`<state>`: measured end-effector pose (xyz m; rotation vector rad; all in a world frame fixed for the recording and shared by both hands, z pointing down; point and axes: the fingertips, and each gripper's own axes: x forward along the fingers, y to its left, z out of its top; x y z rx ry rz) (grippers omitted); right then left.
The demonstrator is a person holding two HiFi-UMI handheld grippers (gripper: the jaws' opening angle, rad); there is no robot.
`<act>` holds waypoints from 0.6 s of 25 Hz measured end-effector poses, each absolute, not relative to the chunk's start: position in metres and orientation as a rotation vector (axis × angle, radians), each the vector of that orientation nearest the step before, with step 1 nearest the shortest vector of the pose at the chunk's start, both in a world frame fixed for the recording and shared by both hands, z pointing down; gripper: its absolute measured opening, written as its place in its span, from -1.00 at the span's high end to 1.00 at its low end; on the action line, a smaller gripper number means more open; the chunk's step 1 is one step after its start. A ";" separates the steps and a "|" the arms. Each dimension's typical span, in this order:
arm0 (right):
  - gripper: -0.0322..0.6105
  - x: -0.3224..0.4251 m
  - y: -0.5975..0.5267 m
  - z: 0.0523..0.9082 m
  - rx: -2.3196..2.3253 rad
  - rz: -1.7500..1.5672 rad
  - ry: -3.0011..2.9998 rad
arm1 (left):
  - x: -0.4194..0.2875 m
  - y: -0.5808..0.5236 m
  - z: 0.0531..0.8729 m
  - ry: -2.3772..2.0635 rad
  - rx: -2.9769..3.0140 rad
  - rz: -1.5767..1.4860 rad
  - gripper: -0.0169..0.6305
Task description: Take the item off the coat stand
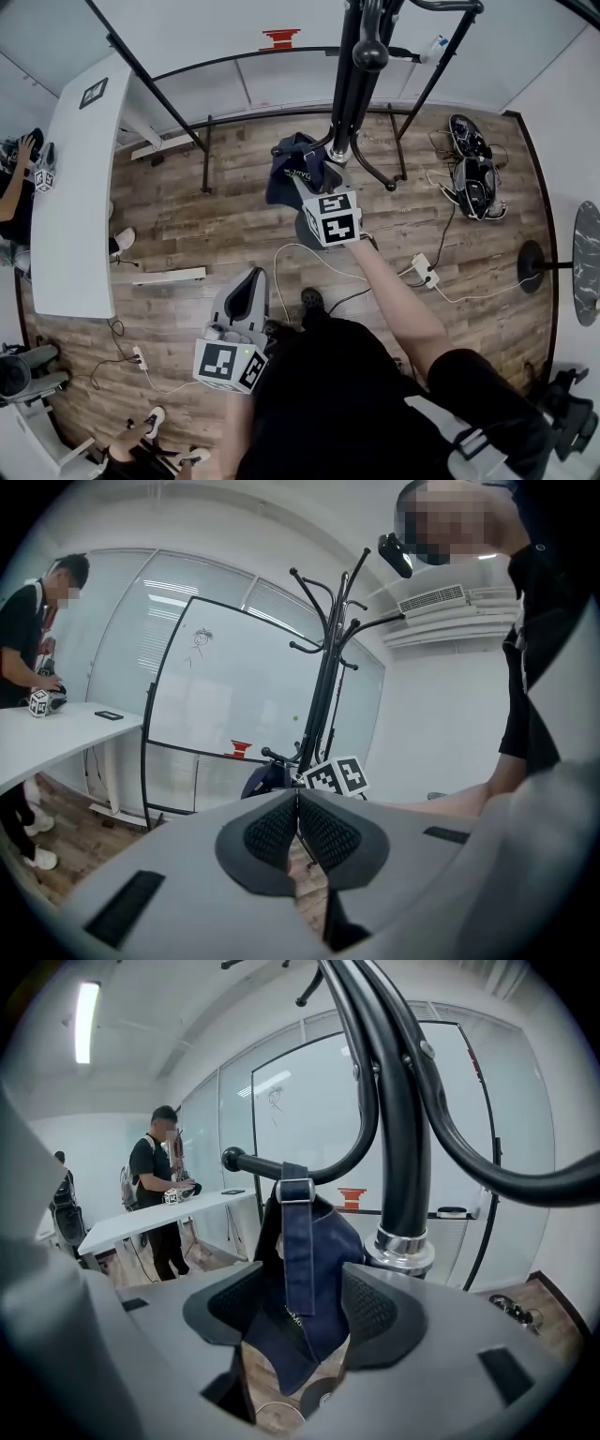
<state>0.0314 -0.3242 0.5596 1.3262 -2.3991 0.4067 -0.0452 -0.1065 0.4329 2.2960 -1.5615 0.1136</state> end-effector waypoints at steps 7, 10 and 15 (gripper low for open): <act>0.46 0.039 -0.329 0.562 1.378 0.341 -2.341 | -0.049 -0.107 0.433 -1.569 2.288 0.108 0.89; 0.57 0.036 -0.325 0.558 1.363 0.338 -2.346 | -0.048 -0.107 0.433 -1.565 2.290 0.111 0.89; 0.72 0.036 -0.323 0.557 1.361 0.325 -2.354 | -0.049 -0.106 0.432 -1.571 2.289 0.105 0.89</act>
